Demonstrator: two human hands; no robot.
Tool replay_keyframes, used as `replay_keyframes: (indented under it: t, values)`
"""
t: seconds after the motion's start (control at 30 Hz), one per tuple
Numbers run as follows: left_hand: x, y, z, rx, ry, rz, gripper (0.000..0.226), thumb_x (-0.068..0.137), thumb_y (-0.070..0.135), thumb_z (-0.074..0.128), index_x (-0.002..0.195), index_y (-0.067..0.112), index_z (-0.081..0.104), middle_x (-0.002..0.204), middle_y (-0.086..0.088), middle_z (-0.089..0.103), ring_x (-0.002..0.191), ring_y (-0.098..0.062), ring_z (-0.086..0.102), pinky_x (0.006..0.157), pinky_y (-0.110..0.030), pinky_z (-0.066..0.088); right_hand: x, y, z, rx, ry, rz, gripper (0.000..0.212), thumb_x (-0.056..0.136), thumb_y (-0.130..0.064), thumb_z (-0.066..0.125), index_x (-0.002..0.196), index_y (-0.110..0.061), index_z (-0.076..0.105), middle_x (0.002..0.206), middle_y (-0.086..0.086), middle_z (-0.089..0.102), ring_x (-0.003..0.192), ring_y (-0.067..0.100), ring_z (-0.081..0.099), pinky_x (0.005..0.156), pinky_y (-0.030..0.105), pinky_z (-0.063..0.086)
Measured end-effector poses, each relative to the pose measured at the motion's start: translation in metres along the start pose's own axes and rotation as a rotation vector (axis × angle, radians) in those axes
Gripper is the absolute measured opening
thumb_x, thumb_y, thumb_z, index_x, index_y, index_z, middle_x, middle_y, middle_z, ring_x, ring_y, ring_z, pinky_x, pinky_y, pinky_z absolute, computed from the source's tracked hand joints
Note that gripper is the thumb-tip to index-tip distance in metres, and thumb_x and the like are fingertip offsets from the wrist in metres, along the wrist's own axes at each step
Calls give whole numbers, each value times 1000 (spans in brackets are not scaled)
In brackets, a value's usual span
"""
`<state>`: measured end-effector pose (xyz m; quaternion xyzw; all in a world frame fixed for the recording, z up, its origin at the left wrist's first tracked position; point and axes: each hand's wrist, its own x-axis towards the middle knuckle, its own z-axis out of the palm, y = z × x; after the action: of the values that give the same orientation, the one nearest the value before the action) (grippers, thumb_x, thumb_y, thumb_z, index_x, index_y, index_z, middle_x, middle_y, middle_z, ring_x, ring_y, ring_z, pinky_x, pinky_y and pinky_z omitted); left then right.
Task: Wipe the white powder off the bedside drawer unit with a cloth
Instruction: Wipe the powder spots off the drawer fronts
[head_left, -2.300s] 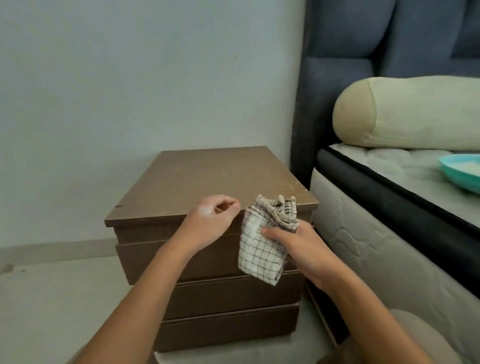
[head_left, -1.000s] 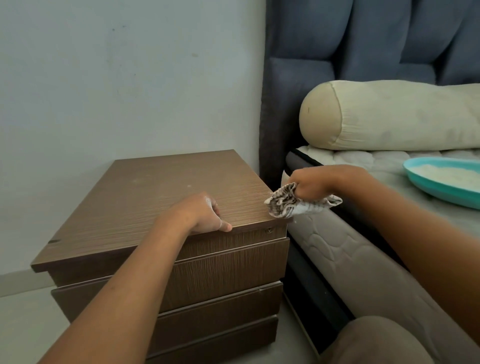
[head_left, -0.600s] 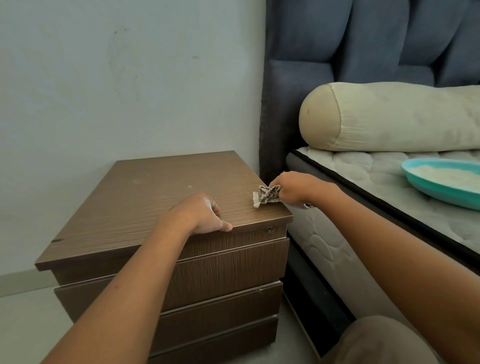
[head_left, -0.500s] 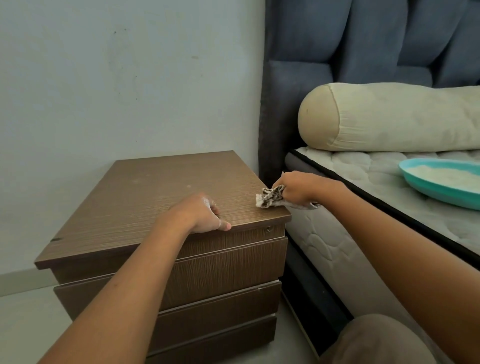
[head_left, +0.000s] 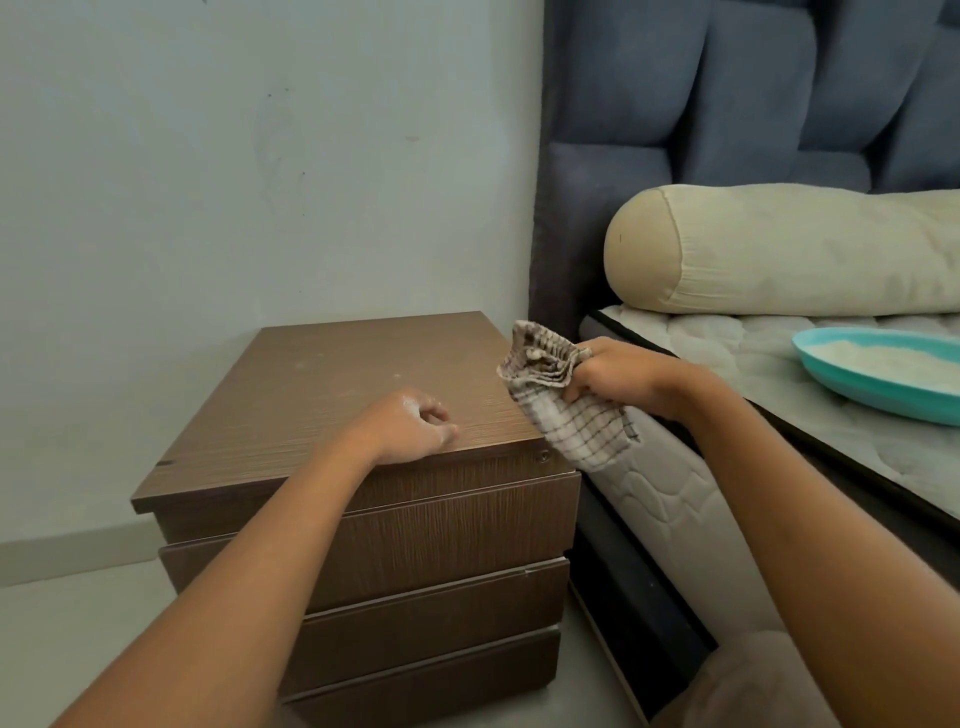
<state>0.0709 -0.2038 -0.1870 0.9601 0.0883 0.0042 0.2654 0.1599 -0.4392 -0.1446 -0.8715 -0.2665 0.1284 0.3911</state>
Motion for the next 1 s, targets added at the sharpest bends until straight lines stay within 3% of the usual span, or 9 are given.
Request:
replay_keyframes:
  t: [0.13, 0.23, 0.33, 0.47, 0.7, 0.77, 0.83, 0.93, 1.0]
  values:
    - [-24, -1, -7, -365, 34, 12, 29, 94, 45, 54, 119, 34, 65, 120, 14, 66, 110, -5, 59, 101, -36, 44, 2, -9, 26, 462, -25, 33, 22, 82, -1, 53, 101, -5, 62, 104, 18, 70, 98, 32, 68, 94, 45, 50]
    - [-42, -6, -8, -639, 3, -9, 25, 95, 39, 56, 114, 28, 67, 105, 10, 73, 100, -8, 68, 100, -40, 48, 3, -22, 51, 695, -72, 41, 30, 87, -1, 50, 116, -2, 57, 110, 19, 69, 100, 31, 68, 95, 46, 51]
    - [-54, -18, -11, -849, -9, -31, 27, 95, 33, 58, 117, 19, 66, 106, 0, 75, 101, -17, 70, 97, -44, 51, 4, -40, 78, 821, -141, 27, 29, 90, -3, 49, 119, -1, 54, 111, 19, 69, 103, 31, 67, 95, 47, 50]
    - [-67, -37, -26, -1018, 113, -106, 22, 94, 23, 61, 110, 10, 68, 105, -12, 74, 100, -27, 71, 87, -45, 57, 17, -67, 118, 894, -196, 18, 23, 93, -5, 49, 115, -1, 56, 106, 18, 71, 102, 30, 67, 94, 47, 52]
    - [-74, -78, -63, -851, 351, -310, 11, 92, 20, 64, 97, 12, 70, 92, -7, 77, 82, -17, 74, 76, -40, 61, 57, -109, 174, 728, -95, -2, 25, 89, -8, 62, 114, -7, 58, 104, 11, 71, 91, 21, 71, 81, 38, 59]
    - [-69, -90, -69, -713, 435, -349, 10, 91, 22, 64, 92, 14, 70, 89, -4, 75, 78, -15, 71, 69, -34, 61, 66, -118, 187, 654, -47, -29, 34, 87, -7, 65, 120, -8, 54, 106, 9, 69, 90, 21, 70, 78, 37, 59]
    - [-62, -104, -71, -555, 510, -382, 8, 89, 23, 64, 89, 16, 69, 88, -1, 71, 76, -13, 65, 60, -26, 52, 73, -124, 199, 576, -33, -48, 56, 86, -7, 67, 136, -8, 41, 116, 9, 63, 96, 20, 67, 80, 37, 58]
    - [-52, -127, -69, -307, 558, -451, 8, 84, 25, 63, 81, 19, 68, 86, 2, 68, 87, -20, 65, 77, -32, 55, 74, -128, 209, 434, -38, -87, 75, 87, -10, 66, 149, -15, 23, 138, 8, 48, 102, 17, 58, 75, 25, 54]
    - [-52, -136, -67, -128, 566, -498, 11, 82, 28, 62, 83, 20, 69, 89, 3, 67, 91, -23, 64, 82, -33, 53, 75, -125, 213, 250, 8, -147, 65, 87, -15, 66, 144, -16, 35, 139, 7, 48, 112, 19, 55, 89, 30, 51]
